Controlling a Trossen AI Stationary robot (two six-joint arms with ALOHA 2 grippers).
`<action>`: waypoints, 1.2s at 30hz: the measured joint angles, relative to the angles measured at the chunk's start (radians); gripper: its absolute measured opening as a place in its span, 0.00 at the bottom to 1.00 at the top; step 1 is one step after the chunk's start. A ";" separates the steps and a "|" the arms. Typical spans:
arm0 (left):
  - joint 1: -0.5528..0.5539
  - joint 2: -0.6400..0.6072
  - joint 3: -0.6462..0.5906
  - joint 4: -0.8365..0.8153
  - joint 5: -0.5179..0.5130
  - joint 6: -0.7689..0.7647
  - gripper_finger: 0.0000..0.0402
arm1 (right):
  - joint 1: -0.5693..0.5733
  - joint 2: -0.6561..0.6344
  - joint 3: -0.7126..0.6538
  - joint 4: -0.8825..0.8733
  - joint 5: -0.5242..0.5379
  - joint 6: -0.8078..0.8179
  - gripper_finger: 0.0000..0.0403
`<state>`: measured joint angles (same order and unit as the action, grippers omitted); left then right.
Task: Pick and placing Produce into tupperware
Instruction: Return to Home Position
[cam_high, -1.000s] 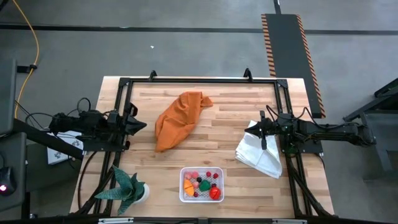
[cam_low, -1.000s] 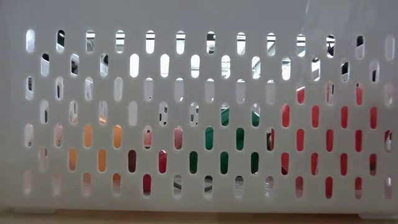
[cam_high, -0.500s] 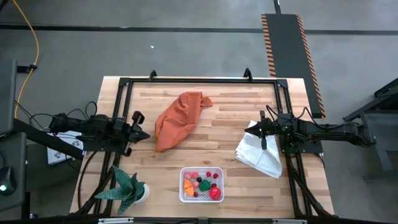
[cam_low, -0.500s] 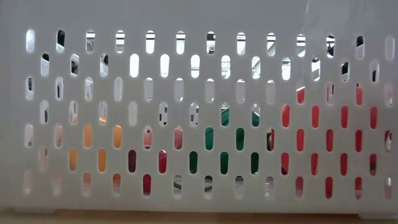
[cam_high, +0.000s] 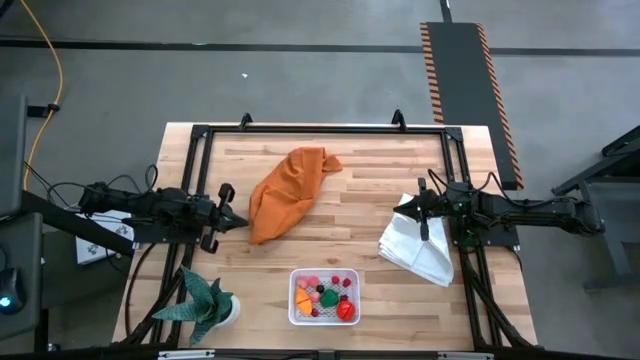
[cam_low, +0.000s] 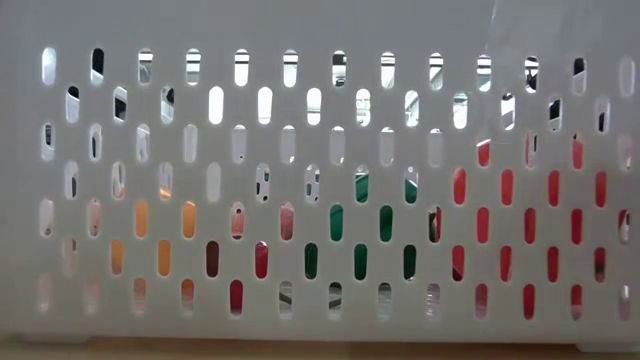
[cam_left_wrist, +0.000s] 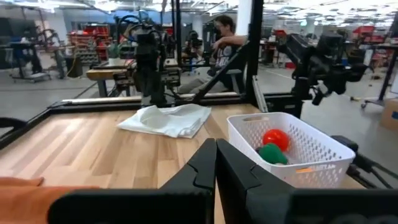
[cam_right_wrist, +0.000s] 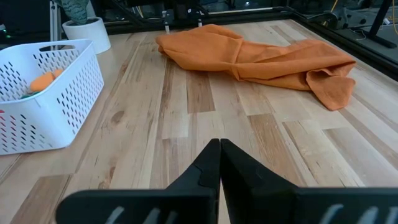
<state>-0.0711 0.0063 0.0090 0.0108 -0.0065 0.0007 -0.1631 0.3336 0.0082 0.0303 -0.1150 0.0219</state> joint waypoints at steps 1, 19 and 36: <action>0.000 0.000 0.000 0.000 0.010 0.003 0.00 | 0.000 0.000 0.000 0.000 0.000 0.000 0.00; -0.001 0.078 0.000 0.003 0.041 0.103 0.00 | 0.000 0.000 0.000 0.000 0.000 0.000 0.00; -0.001 0.077 0.000 0.005 0.041 0.074 0.00 | 0.000 0.000 0.000 0.000 0.000 0.000 0.00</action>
<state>-0.0723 0.0834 0.0090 0.0162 0.0341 0.0742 -0.1632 0.3336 0.0082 0.0303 -0.1150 0.0219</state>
